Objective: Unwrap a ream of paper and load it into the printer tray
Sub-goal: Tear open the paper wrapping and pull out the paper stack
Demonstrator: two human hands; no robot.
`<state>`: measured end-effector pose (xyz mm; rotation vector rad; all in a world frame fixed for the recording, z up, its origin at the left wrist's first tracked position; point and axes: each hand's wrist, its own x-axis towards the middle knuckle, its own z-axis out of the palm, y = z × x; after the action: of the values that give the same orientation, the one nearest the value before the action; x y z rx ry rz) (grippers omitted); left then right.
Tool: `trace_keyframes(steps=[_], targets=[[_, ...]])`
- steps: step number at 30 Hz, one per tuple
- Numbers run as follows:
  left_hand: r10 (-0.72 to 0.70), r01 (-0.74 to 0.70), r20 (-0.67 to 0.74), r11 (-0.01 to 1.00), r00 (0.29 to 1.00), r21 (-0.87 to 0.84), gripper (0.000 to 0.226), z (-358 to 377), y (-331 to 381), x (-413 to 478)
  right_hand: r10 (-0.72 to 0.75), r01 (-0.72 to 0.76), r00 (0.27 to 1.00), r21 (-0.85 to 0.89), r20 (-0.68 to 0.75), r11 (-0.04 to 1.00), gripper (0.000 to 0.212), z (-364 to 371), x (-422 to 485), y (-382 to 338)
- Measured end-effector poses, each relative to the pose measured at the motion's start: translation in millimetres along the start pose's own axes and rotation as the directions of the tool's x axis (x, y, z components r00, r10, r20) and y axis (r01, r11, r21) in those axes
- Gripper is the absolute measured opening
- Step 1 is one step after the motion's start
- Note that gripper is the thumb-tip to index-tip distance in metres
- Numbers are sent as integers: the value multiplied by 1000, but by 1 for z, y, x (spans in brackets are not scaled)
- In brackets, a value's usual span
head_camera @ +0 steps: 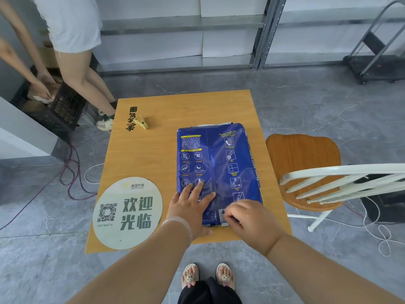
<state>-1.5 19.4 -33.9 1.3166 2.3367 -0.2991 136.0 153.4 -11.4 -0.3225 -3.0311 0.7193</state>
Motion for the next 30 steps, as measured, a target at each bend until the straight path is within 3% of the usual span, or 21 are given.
trace_keyframes(steps=[3, 7, 9, 13, 19, 22, 24, 27, 30], targets=[[-5, 5, 20, 1000, 1000, -6, 99, -2, 1, -1, -99, 99, 995, -44, 14, 994, 15, 1, -20, -5], [-5, 6, 28, 1000, 1000, -7, 101, -2, 1, -1, -131, 185, 960, -209, 248, 960, 7, 19, -49, -7], [-5, 5, 30, 1000, 1000, -6, 103, 0, 1, -1, -67, 170, 930, -261, 362, 950, 5, 34, -58, -5], [2, -2, 32, 1000, 999, 7, 107, 2, 1, 0, -1, 100, 894, -198, 448, 975, 26, 48, -64, 1], [-3, 3, -19, 1000, 1000, -19, 98, 7, 0, 0, 26, 62, 863, -157, 504, 986, 28, 56, -67, -5], [-4, 3, -37, 999, 999, -32, 93, 8, 0, 0, 55, 19, 838, -130, 542, 991, 44, 52, -68, -3], [-4, 2, -43, 999, 999, -41, 93, 9, 0, 0, 6, 58, 882, -121, 471, 991, 48, 44, -70, -2], [-3, 1, -54, 999, 999, -45, 92, 10, 0, -1, -81, 99, 974, -75, 209, 992, 44, 27, -62, -6], [0, -3, -76, 999, 997, -41, 91, 13, 0, -2, -4, 8, 996, 50, -89, 999, 32, 9, -38, -4]])
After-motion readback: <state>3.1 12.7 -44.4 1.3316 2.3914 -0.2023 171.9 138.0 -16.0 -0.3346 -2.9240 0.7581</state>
